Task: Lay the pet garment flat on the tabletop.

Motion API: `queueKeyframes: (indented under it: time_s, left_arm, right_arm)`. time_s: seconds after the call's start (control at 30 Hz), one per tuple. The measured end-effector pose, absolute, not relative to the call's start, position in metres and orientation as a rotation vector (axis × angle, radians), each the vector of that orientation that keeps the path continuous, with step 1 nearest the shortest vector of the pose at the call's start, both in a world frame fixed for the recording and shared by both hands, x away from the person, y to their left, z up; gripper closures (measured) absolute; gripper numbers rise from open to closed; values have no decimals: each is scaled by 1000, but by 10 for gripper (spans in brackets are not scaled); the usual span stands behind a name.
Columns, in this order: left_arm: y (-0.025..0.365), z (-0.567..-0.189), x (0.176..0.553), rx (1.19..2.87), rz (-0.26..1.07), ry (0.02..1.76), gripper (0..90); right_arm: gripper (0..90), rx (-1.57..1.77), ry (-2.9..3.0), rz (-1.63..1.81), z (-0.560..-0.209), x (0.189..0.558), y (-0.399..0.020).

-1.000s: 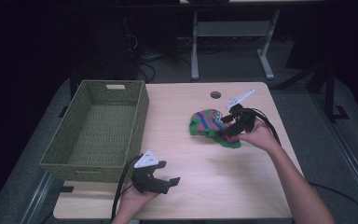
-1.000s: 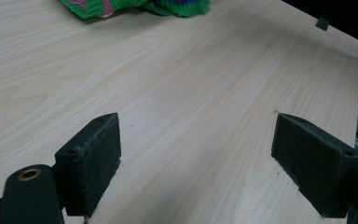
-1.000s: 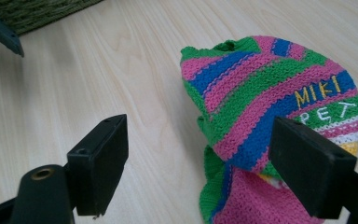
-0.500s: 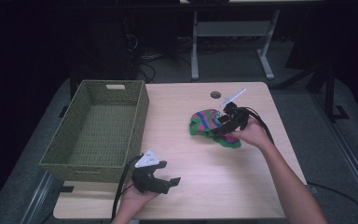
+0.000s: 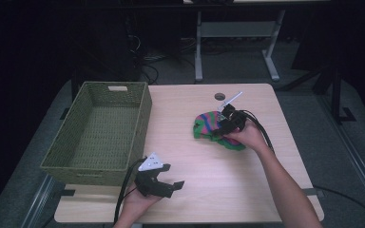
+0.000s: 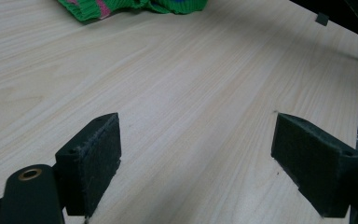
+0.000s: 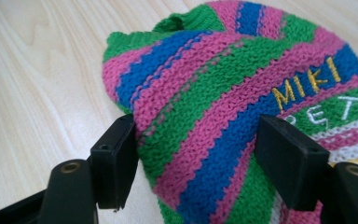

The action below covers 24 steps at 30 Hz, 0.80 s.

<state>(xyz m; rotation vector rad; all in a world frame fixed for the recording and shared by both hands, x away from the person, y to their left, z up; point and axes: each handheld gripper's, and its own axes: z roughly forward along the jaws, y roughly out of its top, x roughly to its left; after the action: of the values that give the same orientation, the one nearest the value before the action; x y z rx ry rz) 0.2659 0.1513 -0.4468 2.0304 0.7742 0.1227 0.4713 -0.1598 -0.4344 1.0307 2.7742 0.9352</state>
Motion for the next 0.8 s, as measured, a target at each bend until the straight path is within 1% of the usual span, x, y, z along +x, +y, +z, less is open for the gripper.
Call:
queueKeyframes:
  time_s: [0.23, 0.4, 0.43, 0.53, 0.63, 0.67, 0.8]
  left_arm:
    - [151, -447, 266, 2036, 127, 768, 156]
    - [150, -447, 265, 2041, 125, 765, 156]
    - [150, -447, 265, 2042, 125, 764, 156]
    - [149, -447, 265, 2042, 126, 762, 156]
    - [148, -447, 264, 2042, 127, 762, 157]
    - [148, -447, 264, 2045, 129, 762, 156]
    - [148, -447, 264, 2047, 129, 761, 157]
  right_arm:
    - [330, 1098, 2755, 873, -447, 474, -159]
    - [366, 1083, 2730, 844, -450, 471, -158]
    - [396, 1064, 2719, 827, -451, 470, -158]
    - [412, 1047, 2710, 813, -451, 468, -157]
    - [455, 1050, 2698, 789, -451, 467, -155]
    - [506, 1058, 2690, 780, -450, 467, -155]
    - [550, 1062, 2689, 777, -450, 467, -157]
